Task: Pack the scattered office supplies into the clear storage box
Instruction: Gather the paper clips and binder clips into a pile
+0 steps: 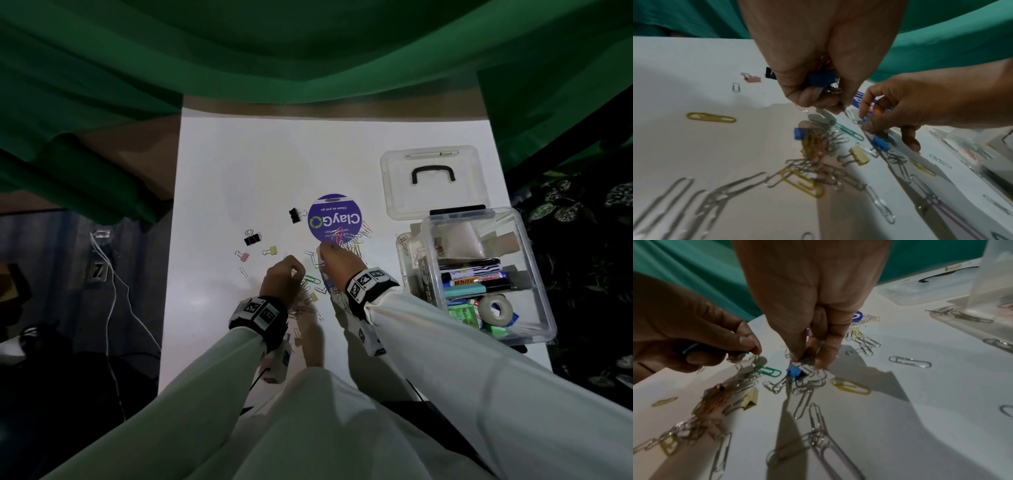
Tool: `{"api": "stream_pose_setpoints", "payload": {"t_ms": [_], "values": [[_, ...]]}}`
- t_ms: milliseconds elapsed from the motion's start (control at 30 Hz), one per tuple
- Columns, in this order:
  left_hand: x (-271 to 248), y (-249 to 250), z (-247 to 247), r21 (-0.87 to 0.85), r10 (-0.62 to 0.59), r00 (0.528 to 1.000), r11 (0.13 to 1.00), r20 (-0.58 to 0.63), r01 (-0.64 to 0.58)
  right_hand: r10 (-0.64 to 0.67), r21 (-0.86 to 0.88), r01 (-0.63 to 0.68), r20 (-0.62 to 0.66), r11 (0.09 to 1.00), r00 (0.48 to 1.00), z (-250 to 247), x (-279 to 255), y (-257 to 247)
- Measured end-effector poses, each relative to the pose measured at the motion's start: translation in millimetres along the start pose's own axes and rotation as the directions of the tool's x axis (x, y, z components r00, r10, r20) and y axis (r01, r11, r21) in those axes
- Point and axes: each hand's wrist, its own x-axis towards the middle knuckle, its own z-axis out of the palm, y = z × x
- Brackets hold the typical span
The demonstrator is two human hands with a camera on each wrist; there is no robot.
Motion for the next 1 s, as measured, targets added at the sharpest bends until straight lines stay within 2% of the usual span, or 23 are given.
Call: {"api": "stream_pose_setpoints", "payload": {"t_ms": [67,133,167,233,300,367,500,633,700,767,833,867,933,1000], "values": [[-2.6,-9.9,1.8,0.080,0.082,0.997,0.993,0.004,-0.083,-0.004,-0.039,0.005,0.035,0.999,0.999,-0.5,1.8,-1.4],[-3.7,-12.3,0.9,0.084,0.103,0.990,0.990,0.091,-0.111,0.036,0.050,-0.039,0.052,0.998,0.998,-8.4,-0.8,-3.1],[-1.8,-7.4,-0.8,0.067,0.148,0.987,0.986,0.065,-0.153,0.073,0.113,-0.077,0.033,0.991,0.997,-14.7,-4.3,-3.2],[3.1,17.1,-6.6,-0.046,0.130,0.991,0.990,-0.041,-0.132,0.153,0.251,-0.141,-0.026,0.958,0.988,-30.4,-16.9,-0.7],[7.2,49.7,-8.8,-0.161,0.091,0.995,0.982,-0.051,-0.098,0.183,0.395,-0.130,-0.098,0.909,0.978,-48.6,-36.9,8.6],[11.0,87.2,-7.1,-0.198,0.139,0.989,0.969,-0.047,-0.145,0.236,0.527,-0.117,-0.165,0.842,0.958,-71.8,-61.2,24.9],[17.2,165.2,12.1,-0.352,0.203,0.978,0.913,-0.039,-0.204,0.435,0.677,-0.143,-0.284,0.722,0.854,-121.6,-109.3,79.1],[15.4,238.5,49.0,-0.402,0.207,0.977,0.900,0.050,-0.170,0.609,0.789,-0.150,-0.321,0.595,0.726,-148.3,-146.2,143.1],[13.0,273.2,67.4,-0.413,0.192,0.973,0.902,0.127,-0.124,0.651,0.827,-0.143,-0.308,0.544,0.694,-157.0,-152.8,167.1],[11.6,297.9,82.9,-0.435,0.142,0.956,0.900,0.257,-0.017,0.666,0.843,-0.167,-0.265,0.511,0.697,-165.1,-153.9,182.2],[11.2,311.5,94.7,-0.473,0.109,0.923,0.877,0.369,0.086,0.658,0.834,-0.197,-0.237,0.515,0.715,-167.9,-151.6,193.0],[11.3,314.9,98.8,-0.455,0.104,0.910,0.885,0.401,0.099,0.650,0.807,-0.226,-0.238,0.546,0.722,-167.2,-149.7,197.9],[13.2,317.6,104.4,-0.412,0.088,0.906,0.906,0.413,0.100,0.625,0.720,-0.293,-0.245,0.629,0.741,-162.2,-146.3,208.9],[12.2,316.7,104.0,-0.357,0.117,0.896,0.933,0.429,0.049,0.609,0.648,-0.337,-0.249,0.683,0.753,-155.9,-143.1,215.0]]}}
